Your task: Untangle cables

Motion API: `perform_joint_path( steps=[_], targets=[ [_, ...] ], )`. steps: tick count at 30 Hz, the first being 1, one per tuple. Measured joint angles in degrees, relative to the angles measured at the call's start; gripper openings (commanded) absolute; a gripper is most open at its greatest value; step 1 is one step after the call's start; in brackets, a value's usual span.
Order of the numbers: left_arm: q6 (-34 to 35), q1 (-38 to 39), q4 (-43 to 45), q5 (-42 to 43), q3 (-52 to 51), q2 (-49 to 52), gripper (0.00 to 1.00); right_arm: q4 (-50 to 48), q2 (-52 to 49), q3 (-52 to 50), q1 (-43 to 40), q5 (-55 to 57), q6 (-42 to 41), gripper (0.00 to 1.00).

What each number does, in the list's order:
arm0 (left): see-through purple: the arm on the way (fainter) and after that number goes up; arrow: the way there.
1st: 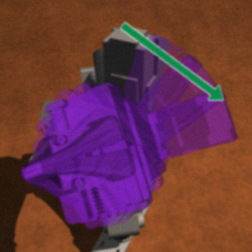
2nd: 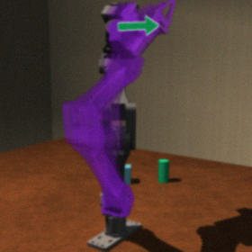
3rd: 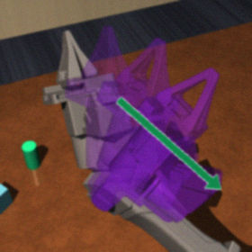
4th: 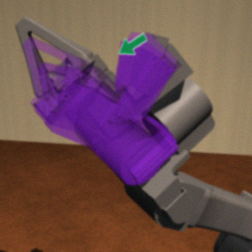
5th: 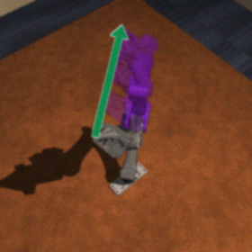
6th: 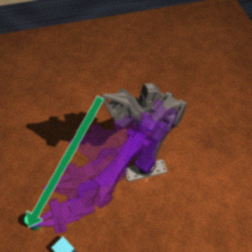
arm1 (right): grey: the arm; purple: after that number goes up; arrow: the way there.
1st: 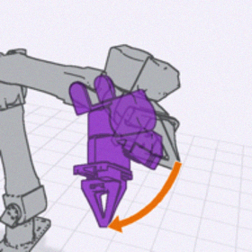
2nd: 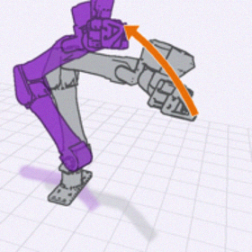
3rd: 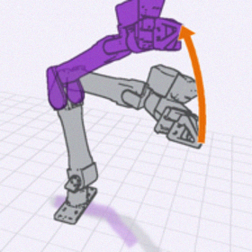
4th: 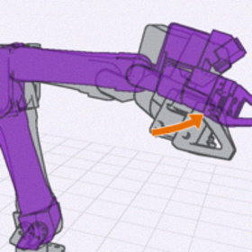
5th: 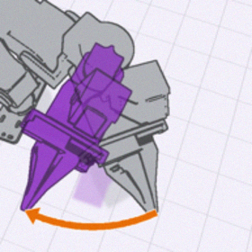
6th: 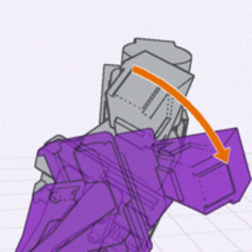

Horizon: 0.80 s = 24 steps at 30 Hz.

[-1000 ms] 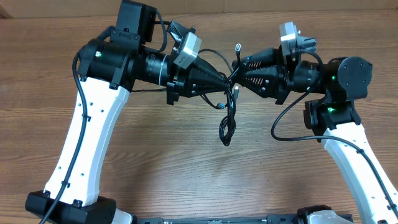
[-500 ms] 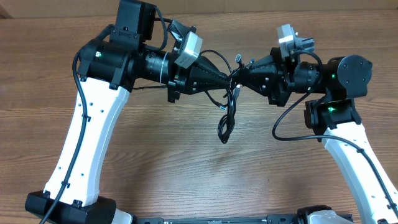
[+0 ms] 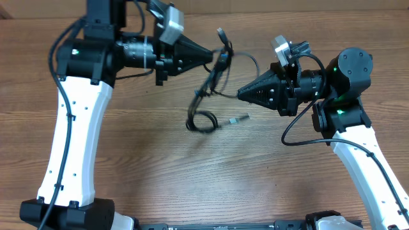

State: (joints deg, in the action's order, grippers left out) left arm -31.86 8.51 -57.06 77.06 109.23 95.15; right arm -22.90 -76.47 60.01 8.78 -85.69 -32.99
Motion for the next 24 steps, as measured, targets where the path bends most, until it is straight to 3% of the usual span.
perform_joint_path(
  steps=[4, 8, 9, 11, 18, 24],
  targets=[
    [3.0, -0.7, 0.1, -1.5, 0.0, 0.0, 0.04, 0.5, 0.0, 0.0, 0.0, -0.4, 0.7, 0.05],
    [4.8, -0.4, -0.2, -1.0, 0.0, 0.0, 0.04, 0.8, 0.0, 0.0, 0.0, 2.0, 1.8, 0.34],
    [5.0, -0.2, -0.2, -0.7, 0.0, 0.0, 0.04, 1.0, 0.0, 0.0, 0.0, 3.5, 2.1, 0.46],
    [5.4, 0.7, -0.2, 0.6, 0.0, 0.0, 0.04, 2.7, 0.0, -0.1, 0.0, 8.6, 2.8, 0.54],
    [6.7, 2.0, -0.3, 5.5, 0.0, 0.0, 0.04, 9.5, 0.0, -0.2, 0.0, 25.8, 6.1, 0.57],
    [6.9, 2.0, -0.3, 6.9, 0.0, 0.0, 0.04, 9.4, 0.0, -0.2, 0.0, 29.5, 7.2, 0.56]
  ],
)
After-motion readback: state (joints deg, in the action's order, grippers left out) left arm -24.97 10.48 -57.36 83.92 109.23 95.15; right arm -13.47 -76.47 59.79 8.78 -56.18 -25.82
